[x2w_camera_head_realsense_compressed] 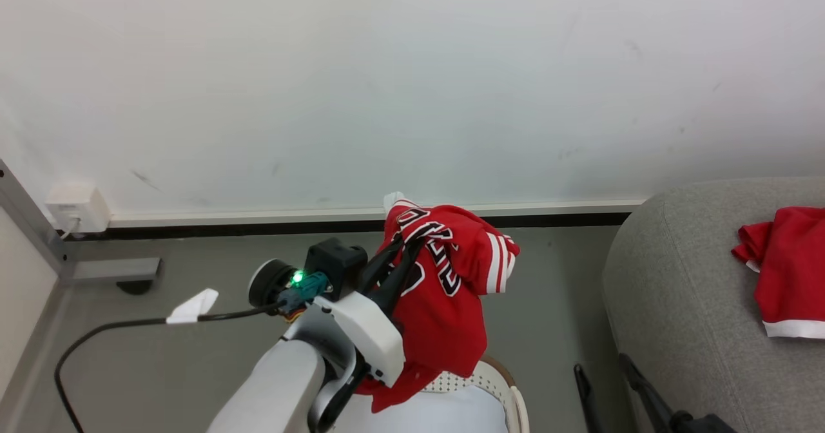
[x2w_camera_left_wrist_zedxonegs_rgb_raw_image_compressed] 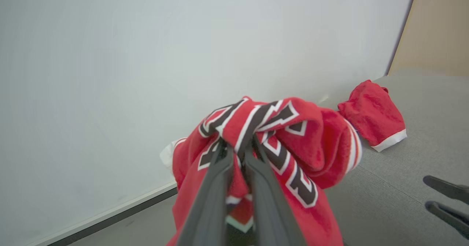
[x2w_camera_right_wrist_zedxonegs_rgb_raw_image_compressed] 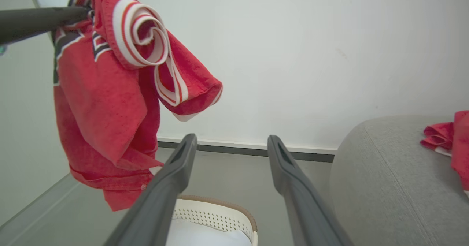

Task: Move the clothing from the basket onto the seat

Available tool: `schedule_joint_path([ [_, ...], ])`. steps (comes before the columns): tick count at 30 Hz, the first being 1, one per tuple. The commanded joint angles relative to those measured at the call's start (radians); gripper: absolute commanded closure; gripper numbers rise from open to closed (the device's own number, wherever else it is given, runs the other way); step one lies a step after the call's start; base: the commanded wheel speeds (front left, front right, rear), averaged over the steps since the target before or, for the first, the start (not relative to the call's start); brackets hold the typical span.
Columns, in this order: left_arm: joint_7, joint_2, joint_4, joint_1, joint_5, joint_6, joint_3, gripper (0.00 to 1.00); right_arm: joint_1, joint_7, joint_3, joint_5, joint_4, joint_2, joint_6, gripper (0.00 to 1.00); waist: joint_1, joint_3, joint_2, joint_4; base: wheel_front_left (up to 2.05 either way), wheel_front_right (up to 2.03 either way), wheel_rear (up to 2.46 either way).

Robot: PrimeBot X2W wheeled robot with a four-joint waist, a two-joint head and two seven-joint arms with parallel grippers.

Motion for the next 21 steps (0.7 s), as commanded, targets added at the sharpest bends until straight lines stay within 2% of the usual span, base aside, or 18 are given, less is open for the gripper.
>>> schedule_joint_path([
  [1,0.012,0.010,-0.028,0.020,-0.005,0.009,0.003,1.00,0.004,0.001,0.013,0.015,-0.012,-0.002,0.000,0.00,0.0003,-0.003,-0.0002,-0.003,0.00,0.00,0.00],
  [8,0.081,0.038,-0.172,0.066,-0.009,0.031,-0.011,1.00,-0.034,0.001,0.158,0.048,-0.063,-0.017,0.000,0.00,0.0003,-0.015,-0.0002,-0.002,0.00,0.00,0.00],
  [12,0.100,0.038,-0.213,0.079,-0.009,0.037,-0.024,1.00,-0.092,0.001,0.278,0.103,-0.036,-0.051,0.000,0.00,0.0003,-0.018,-0.0002,0.001,0.00,0.00,0.00],
  [13,0.100,0.038,-0.213,0.079,-0.009,0.037,-0.024,1.00,-0.092,0.001,0.278,0.103,-0.036,-0.051,0.000,0.00,0.0003,-0.018,-0.0002,0.001,0.00,0.00,0.00],
  [15,0.112,0.032,-0.233,0.082,-0.007,0.033,-0.039,1.00,-0.158,0.001,0.356,0.124,0.022,-0.060,0.000,0.00,0.0003,-0.018,-0.0002,0.007,0.00,0.00,0.00],
  [21,0.127,0.007,-0.249,0.082,-0.010,0.020,-0.081,1.00,-0.292,0.001,0.435,0.162,0.161,-0.021,0.000,0.00,0.0003,-0.017,-0.0002,0.029,0.00,0.00,0.00],
])
